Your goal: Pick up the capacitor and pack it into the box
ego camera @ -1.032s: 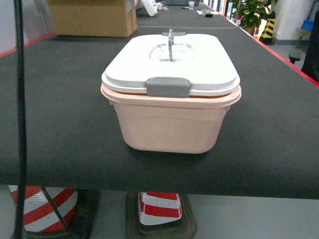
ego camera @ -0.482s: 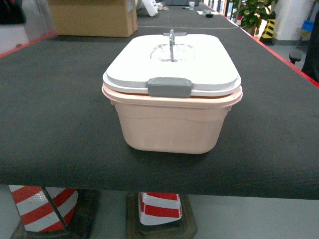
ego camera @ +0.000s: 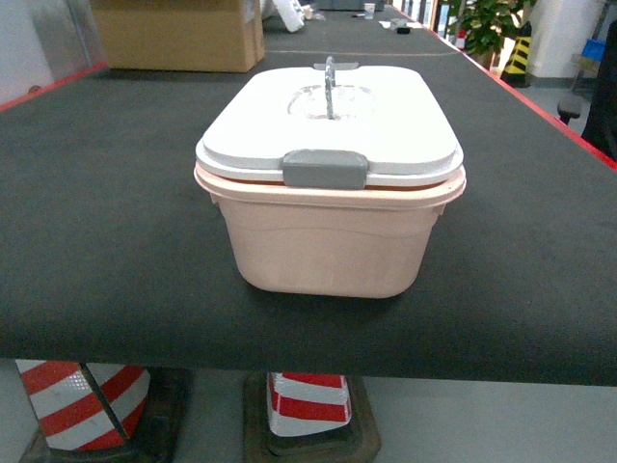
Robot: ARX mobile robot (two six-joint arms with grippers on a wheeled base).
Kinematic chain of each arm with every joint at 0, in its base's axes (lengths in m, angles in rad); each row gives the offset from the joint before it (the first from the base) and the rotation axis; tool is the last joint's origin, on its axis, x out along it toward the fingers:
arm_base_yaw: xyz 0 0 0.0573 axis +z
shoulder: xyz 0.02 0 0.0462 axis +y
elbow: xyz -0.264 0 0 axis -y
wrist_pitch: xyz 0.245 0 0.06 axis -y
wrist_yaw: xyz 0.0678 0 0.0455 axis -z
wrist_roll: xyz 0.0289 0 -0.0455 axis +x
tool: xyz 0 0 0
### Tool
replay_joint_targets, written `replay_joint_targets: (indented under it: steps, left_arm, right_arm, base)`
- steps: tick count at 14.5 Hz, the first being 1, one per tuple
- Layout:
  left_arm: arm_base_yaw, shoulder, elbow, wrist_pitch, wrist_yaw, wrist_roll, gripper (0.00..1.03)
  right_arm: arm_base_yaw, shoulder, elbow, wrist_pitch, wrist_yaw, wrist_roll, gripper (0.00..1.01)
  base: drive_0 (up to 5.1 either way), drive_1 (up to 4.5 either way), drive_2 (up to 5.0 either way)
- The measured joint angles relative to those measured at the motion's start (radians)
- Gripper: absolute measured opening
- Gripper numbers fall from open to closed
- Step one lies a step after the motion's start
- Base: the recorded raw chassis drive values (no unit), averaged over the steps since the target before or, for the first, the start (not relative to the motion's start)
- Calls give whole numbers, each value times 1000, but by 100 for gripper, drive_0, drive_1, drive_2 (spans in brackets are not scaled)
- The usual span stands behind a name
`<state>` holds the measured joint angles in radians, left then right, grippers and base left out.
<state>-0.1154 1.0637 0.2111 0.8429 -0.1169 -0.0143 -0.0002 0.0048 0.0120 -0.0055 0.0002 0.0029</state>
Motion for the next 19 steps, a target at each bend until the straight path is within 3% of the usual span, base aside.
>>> replay_joint_targets:
  steps: [3, 4, 5, 6, 7, 14, 19]
  left_arm:
    - [45, -151, -89, -68, 52, 0, 2]
    - [105, -200, -108, -93, 111, 1, 2]
    - [122, -253, -125, -125, 103, 0, 2]
    - [117, -297, -141, -157, 114, 0, 2]
    - [114, -304, -176, -100, 117, 0, 2]
    - [114, -616, -197, -402, 116, 0, 2]
    - [114, -748, -197, -529, 116, 1, 2]
  right_arm:
    - [0, 0, 0, 0, 0, 0, 98]
    - [0, 0, 0, 0, 0, 0, 98]
    - [0, 0, 0, 0, 0, 0, 98]
    - [0, 0, 0, 0, -1, 0, 98]
    - [0, 0, 0, 0, 0, 0, 98]
    - [0, 0, 0, 0, -1, 0, 98]
    - [0, 0, 0, 0, 0, 0, 98]
  base:
    - [0, 0, 0]
    - [0, 0, 0]
    - [0, 0, 0]
    - [0, 0, 0]
    - [0, 0, 0]
    - [0, 0, 0]
    - [0, 0, 0]
